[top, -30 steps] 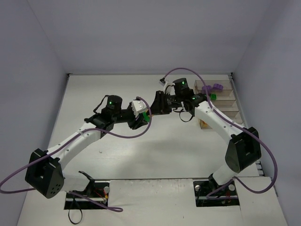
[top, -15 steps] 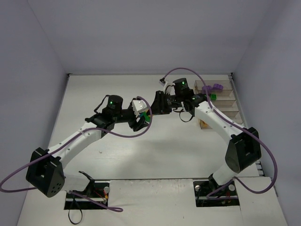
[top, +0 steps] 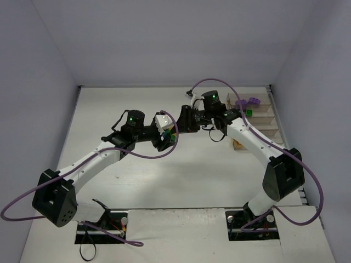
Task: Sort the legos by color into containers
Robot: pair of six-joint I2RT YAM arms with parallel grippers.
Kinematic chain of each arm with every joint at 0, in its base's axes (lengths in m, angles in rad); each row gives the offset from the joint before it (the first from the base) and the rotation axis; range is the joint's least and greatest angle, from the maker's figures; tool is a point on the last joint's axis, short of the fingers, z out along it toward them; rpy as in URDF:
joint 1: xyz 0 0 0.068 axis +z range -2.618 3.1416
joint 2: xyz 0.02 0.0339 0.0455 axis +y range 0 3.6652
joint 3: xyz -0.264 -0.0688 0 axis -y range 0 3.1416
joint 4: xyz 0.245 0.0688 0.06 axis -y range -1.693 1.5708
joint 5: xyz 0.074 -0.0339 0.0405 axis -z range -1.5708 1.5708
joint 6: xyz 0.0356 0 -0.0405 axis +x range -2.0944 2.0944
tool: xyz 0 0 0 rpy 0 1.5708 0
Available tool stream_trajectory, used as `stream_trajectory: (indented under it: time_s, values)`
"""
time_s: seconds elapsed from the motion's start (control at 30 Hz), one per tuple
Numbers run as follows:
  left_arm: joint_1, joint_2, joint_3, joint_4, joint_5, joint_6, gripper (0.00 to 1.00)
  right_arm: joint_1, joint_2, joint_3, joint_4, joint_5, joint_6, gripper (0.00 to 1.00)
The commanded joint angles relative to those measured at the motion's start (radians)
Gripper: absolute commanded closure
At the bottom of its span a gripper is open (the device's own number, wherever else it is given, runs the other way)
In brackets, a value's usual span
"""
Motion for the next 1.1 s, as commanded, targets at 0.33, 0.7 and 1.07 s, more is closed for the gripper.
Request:
stream_trajectory:
  time_s: [0.33, 0.7, 1.07]
  values:
    - [-0.012, 0.027, 0.069, 0.100, -0.015, -0.017, 0.73, 0.001, -0.021, 0.013, 0.066, -0.020, 0.006, 1.00]
    - [0.000, 0.038, 0.049, 0.108, -0.061, -0.049, 0.94, -0.097, -0.070, -0.032, 0.063, -0.020, -0.008, 1.00]
    - [0.011, 0.059, 0.033, 0.127, -0.067, -0.078, 0.93, -0.394, -0.187, -0.090, -0.112, 0.110, -0.141, 1.00]
